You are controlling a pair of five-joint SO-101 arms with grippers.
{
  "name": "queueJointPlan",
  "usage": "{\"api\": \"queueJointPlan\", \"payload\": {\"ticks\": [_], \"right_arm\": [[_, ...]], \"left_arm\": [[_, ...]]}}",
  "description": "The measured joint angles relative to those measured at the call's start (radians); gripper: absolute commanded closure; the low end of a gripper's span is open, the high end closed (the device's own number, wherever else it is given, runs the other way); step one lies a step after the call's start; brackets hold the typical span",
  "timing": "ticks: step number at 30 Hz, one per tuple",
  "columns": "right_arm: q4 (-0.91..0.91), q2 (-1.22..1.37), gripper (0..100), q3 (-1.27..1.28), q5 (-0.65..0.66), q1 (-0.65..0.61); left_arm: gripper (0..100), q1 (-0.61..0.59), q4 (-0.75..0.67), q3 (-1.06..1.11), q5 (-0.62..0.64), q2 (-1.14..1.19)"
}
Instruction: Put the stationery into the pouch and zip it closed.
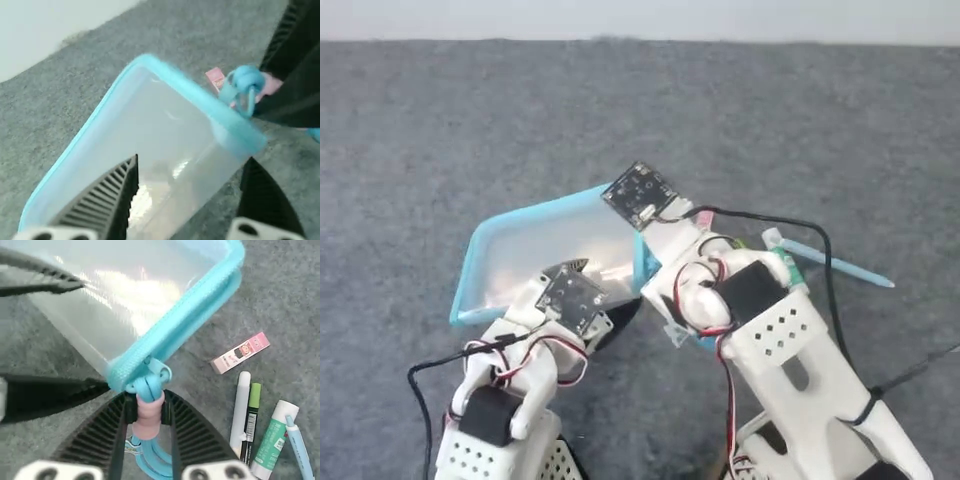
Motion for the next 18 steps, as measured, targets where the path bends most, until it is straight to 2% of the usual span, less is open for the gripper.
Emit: {"api": "queueJointPlan", "payload": {"ticks": [7, 10, 15, 18], "right_arm": [[0.087, 0.000, 99.1, -0.034, 0.023, 0.064], [0.123, 0.000, 99.1, -0.034, 0.074, 0.112], [0.180, -0.078, 99.1, -0.035, 0.160, 0.221], [0.226, -0.140, 99.1, -0.035, 0.207, 0.244]], "left_arm": [[70, -0.137, -0.075, 0.066, -0.046, 0.000], [73, -0.150, -0.080, 0.066, -0.046, 0.000], [73, -0.150, -0.083, 0.066, -0.046, 0.000], [73, -0.167, -0.089, 0.077, -0.046, 0.000]]}}
